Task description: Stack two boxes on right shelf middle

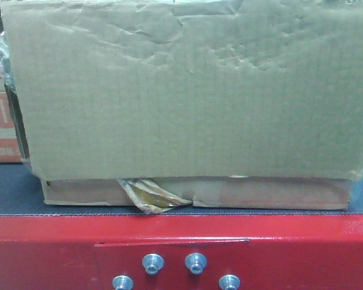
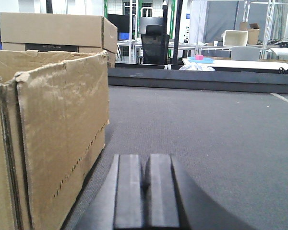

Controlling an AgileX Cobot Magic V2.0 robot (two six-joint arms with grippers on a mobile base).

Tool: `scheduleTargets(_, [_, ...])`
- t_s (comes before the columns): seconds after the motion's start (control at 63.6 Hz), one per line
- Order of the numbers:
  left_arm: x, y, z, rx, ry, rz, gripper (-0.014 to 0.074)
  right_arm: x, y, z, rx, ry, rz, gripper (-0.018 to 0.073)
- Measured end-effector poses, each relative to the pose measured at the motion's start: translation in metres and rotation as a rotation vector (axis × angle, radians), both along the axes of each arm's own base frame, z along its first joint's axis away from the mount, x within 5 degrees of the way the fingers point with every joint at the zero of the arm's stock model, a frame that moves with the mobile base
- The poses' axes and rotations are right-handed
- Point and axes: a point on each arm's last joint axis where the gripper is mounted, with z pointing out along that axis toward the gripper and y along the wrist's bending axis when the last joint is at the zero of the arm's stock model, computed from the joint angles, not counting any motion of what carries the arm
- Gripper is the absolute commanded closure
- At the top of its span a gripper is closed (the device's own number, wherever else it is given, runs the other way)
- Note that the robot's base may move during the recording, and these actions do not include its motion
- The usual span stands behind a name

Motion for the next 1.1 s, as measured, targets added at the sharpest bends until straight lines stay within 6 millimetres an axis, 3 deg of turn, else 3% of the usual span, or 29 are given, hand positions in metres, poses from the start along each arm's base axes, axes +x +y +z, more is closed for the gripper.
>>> scheduleTargets(0.848, [-0.001,0.0,0.007,-0.024,-0.037,-0.003,0.0698,0.0,0.0,0.0,0.0,0.0,0.0,0.0721])
scheduleTargets(0.911, [-0.003,0.0,0.016,-0.025,-0.03,-0.002,0.0698,0.0,0.0,0.0,0.0,0.0,0.0,0.0721])
scheduleTargets(1.1, [-0.005,0.001,0.071,0.01,0.05,0.012,0.0698,0.0,0.0,0.0,0.0,0.0,0.0,0.0721])
